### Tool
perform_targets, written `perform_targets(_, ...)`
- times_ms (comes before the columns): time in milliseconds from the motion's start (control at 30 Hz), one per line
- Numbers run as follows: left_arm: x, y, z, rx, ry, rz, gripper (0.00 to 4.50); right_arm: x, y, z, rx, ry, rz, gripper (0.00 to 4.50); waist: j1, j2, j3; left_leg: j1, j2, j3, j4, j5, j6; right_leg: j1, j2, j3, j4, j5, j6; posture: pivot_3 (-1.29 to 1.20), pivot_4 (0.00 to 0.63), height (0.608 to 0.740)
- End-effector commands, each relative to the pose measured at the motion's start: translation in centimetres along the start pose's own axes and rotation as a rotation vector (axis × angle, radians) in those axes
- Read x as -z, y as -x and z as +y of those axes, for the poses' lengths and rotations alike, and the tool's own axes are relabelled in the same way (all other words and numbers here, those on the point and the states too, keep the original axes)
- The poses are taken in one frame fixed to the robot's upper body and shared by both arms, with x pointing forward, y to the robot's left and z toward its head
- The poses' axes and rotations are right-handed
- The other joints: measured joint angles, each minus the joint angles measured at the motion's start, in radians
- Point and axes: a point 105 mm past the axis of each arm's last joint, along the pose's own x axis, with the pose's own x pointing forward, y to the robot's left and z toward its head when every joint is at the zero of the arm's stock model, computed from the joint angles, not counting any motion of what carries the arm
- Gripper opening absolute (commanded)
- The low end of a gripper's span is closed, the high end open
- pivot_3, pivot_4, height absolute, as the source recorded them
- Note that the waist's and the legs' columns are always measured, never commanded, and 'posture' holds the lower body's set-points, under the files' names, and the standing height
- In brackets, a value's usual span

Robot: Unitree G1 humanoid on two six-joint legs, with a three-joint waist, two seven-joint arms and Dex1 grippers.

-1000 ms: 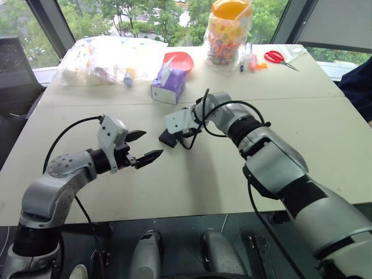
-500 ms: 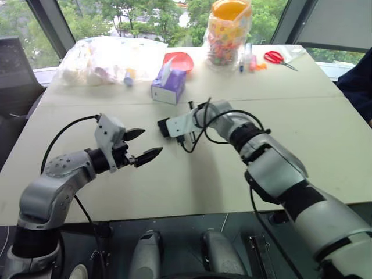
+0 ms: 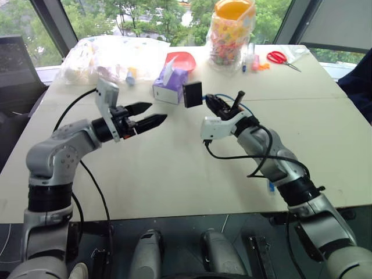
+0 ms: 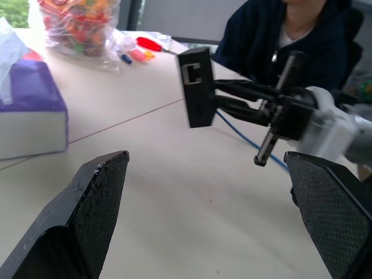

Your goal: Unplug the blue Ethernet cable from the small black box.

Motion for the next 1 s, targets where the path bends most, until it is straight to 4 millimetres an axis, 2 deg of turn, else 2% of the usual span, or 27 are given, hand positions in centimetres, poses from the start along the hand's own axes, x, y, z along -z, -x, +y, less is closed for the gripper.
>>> perform_targets(33,-0.9,-1.0,-1.5,0.122,0.029,-0.011,4.5,-1.3,0.6,-2.8,0.141,0.078,-0.028,0.07,0.002,0.0,0.0,0.0,0.0,0.0,0.0,0.0,0.0,0.0,0.0,0.0,0.0,0.0,0.0,0.0,0.15,0.735)
perform_targets(367,-2.0,-2.3,-2.4,0.227,0.03,-0.014,4.5,-2.7,1.3,-1.5,0.102,0.098,-0.069,0.07,0.002,0.0,0.0,0.0,0.0,-0.001,0.002,0.0,0.0,0.002,0.0,0.0,0.0,0.0,0.0,0.0,0.15,0.735)
perform_targets(667,-1.5,-3.0,-2.3,0.226,-0.023,-0.007,4.5,-3.4,1.6,-1.6,0.093,0.098,-0.113,0.07,0.003,0.0,0.0,0.0,0.0,-0.001,0.002,0.0,0.0,0.002,0.0,0.0,0.0,0.0,0.0,0.0,0.15,0.735)
perform_targets(767,-1.4,-3.4,-2.4,0.233,-0.033,-0.014,3.62,-3.7,1.7,-1.6,0.09,0.097,-0.132,0.0,0.004,0.0,0.0,0.0,0.0,-0.001,0.002,0.0,0.0,0.003,0.0,0.0,0.0,0.0,0.0,0.0,0.15,0.735)
perform_targets(1000,-0.6,-4.2,-2.0,0.227,-0.037,-0.01,0.74,-4.1,1.9,-1.8,0.088,0.104,-0.147,0.0,0.005,0.0,0.0,0.0,0.0,-0.001,0.003,0.0,0.0,0.003,0.0,-0.001,0.0,0.0,0.0,0.0,0.15,0.735)
